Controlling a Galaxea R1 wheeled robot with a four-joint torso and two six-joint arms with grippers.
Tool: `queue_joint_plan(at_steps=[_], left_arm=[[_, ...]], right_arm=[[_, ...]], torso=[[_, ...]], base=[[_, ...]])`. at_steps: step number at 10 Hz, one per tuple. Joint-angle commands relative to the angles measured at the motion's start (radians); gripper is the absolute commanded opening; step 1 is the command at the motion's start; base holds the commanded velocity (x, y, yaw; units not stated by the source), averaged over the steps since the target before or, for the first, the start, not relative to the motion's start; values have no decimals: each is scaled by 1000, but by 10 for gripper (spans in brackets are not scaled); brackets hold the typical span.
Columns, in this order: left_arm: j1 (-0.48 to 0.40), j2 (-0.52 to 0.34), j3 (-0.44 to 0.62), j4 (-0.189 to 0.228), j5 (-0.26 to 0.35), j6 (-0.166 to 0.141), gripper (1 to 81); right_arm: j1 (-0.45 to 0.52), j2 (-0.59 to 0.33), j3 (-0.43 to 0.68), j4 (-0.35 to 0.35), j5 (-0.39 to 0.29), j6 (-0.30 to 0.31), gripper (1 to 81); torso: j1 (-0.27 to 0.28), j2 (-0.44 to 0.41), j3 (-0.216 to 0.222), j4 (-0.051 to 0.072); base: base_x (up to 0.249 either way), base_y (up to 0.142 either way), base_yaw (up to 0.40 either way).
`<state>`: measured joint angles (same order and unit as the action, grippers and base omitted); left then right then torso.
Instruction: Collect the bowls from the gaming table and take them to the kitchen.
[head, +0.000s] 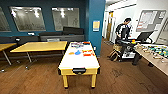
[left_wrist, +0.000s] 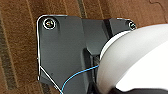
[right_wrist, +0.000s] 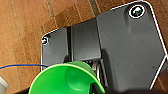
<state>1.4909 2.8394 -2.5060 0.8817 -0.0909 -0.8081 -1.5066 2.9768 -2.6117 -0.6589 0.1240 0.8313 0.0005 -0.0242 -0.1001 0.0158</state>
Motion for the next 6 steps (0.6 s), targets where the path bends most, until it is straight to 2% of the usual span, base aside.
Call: queue_joint_plan(at_steps=[1,6], left_arm=[[-45,-14,-5,-7,19,3,10],[-45,-14,-17,-9,19,-2,10]], right_arm=[[44,-3,6,-18,-35,-1,10],[42,0,6,-18,-35,-1,10]], torso=[[0,0,0,0],[0,0,0,0]], base=[[0,0,-382],[0,0,-382]])
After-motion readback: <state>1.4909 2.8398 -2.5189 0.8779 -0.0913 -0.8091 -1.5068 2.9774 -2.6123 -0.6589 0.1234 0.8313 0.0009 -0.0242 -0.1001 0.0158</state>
